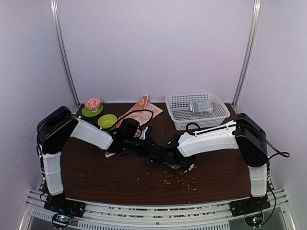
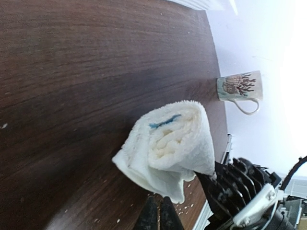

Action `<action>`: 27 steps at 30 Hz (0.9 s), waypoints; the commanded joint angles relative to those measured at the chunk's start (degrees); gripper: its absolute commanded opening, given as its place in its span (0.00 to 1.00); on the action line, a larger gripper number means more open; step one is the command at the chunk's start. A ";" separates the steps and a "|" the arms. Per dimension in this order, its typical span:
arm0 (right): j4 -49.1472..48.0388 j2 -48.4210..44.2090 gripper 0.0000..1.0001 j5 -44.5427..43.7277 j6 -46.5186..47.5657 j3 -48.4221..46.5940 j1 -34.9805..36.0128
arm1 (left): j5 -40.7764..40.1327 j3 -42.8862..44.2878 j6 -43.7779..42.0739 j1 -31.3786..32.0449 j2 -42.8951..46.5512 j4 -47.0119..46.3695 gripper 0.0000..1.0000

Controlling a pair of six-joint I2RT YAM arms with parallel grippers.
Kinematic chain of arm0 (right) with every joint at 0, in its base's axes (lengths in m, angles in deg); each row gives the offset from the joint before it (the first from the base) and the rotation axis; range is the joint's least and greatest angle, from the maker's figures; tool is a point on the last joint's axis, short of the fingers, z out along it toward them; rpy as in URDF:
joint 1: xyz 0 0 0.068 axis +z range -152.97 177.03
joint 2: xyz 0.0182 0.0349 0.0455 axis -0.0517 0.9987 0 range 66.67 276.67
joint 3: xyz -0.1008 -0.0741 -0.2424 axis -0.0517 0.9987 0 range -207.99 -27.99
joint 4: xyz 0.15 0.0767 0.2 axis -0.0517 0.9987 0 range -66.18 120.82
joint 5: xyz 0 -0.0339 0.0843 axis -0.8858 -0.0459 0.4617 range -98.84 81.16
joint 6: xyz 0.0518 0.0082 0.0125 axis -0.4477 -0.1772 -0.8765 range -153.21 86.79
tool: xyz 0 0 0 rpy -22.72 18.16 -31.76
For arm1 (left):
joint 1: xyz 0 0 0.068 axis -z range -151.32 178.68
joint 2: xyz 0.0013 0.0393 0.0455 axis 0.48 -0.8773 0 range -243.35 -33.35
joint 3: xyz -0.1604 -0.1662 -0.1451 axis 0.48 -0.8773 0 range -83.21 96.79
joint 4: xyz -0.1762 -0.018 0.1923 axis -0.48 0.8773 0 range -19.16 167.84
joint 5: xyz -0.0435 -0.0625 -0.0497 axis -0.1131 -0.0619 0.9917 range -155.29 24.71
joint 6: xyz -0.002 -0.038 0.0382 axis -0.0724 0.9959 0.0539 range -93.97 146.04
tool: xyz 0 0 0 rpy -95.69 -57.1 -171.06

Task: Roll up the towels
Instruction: Roll the towel at the center of the board.

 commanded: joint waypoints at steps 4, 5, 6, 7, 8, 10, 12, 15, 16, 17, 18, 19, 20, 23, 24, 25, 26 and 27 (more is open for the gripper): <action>-4.38 -1.76 0.00 0.55 -0.31 1.29 -0.19 | 5.67 4.02 4.16 1.99 -4.83 -8.81 0.04; -4.67 -1.84 0.00 0.76 -0.28 1.32 -0.16 | 5.94 4.61 4.21 2.38 -5.37 -8.81 0.04; -4.86 -1.83 0.00 0.91 -0.25 1.41 -0.13 | 6.12 5.14 4.44 2.55 -5.90 -8.91 0.04; -5.12 -1.84 0.00 1.12 -0.17 1.49 -0.15 | 6.26 5.52 4.70 2.69 -6.49 -9.20 0.04; -5.31 -1.91 0.00 1.38 -0.09 1.57 -0.19 | 6.35 5.94 4.98 2.82 -7.01 -9.34 0.04; -5.65 -1.93 0.00 1.86 0.04 1.68 -0.18 | 6.67 6.94 5.34 2.80 -8.14 -9.29 0.04; -5.97 -1.93 0.00 2.39 0.10 1.62 -0.10 | 7.19 8.06 5.90 2.89 -9.44 -9.20 0.04; -6.70 -2.02 0.00 3.02 0.35 1.68 -0.18 | 6.94 9.95 5.78 3.14 -11.24 -7.09 0.03; -6.97 -2.03 0.00 3.30 0.46 1.64 -0.16 | 6.66 10.35 5.86 3.15 -11.72 -6.45 0.03; -7.15 -2.16 0.00 3.64 0.61 1.72 -0.18 | 6.33 10.69 5.95 3.15 -12.25 -5.86 0.02; -7.55 -2.46 0.00 4.12 0.85 1.87 -0.16 | 5.94 11.10 5.93 3.15 -12.72 -4.99 0.01; -8.16 -2.77 0.00 4.66 1.07 2.08 -0.18 | 5.38 11.60 5.77 3.15 -13.14 -4.00 0.01; -8.85 -3.23 0.00 5.33 1.48 2.59 -0.18 | 4.83 12.00 5.70 3.15 -13.54 -3.13 0.00; -10.85 -4.65 0.01 7.58 2.44 3.70 -0.09 | 3.50 13.51 5.64 3.07 -14.84 -1.19 0.00; -11.43 -5.25 0.04 8.06 2.85 4.09 -0.07 | 3.24 13.95 5.62 3.06 -15.20 -0.61 0.00; -12.04 -5.92 0.09 8.66 3.63 4.48 -0.09 | 3.00 14.23 5.70 3.06 -15.55 -0.35 0.00; -12.61 -6.35 0.13 9.50 4.27 4.73 -0.09 | 2.84 14.20 6.23 3.07 -15.84 -0.59 0.00; -13.21 -6.76 0.17 10.52 4.94 5.02 -0.09 | 2.67 14.02 6.83 3.00 -15.98 -1.25 0.00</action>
